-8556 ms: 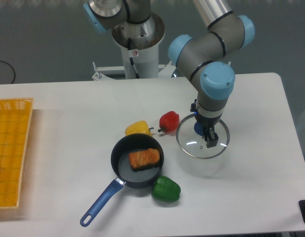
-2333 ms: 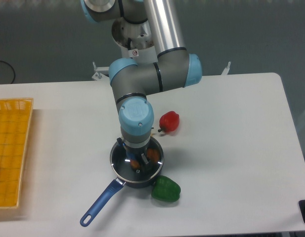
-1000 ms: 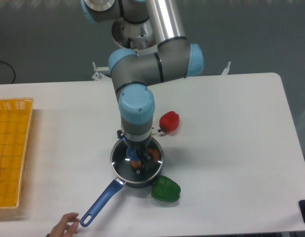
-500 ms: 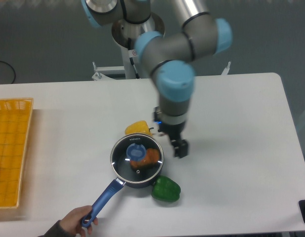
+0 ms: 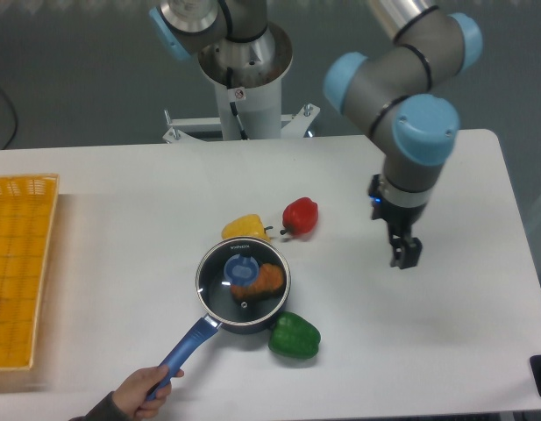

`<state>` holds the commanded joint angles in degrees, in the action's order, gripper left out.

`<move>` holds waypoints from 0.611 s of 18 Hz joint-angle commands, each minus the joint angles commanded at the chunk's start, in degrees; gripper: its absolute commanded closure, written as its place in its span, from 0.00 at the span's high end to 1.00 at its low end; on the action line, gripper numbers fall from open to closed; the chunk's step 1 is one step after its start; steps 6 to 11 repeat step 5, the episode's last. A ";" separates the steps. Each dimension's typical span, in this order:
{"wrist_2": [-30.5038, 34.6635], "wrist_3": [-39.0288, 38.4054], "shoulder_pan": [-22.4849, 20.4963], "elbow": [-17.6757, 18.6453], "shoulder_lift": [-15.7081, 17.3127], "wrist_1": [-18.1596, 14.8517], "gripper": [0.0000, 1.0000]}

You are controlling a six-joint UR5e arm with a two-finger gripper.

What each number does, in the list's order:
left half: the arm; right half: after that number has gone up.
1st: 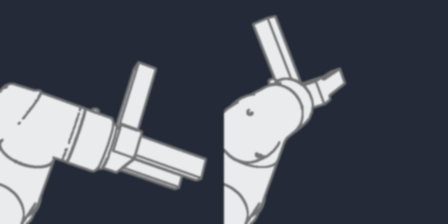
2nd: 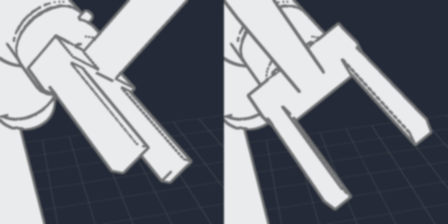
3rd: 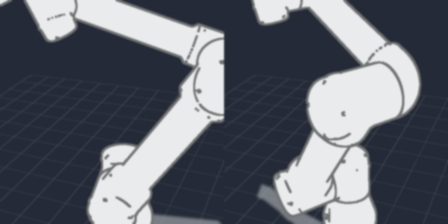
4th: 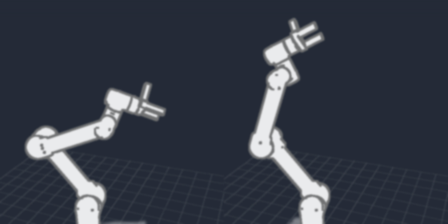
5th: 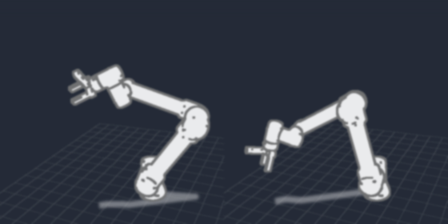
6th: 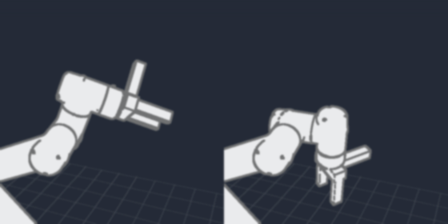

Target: Close the pot lid

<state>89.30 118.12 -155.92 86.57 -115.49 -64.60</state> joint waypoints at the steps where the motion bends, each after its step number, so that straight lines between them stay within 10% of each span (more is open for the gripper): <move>1: 0.00 0.00 -0.44 0.08 -0.09 0.18 1.00; 11: 0.00 0.09 -0.97 0.09 -0.79 0.88 1.00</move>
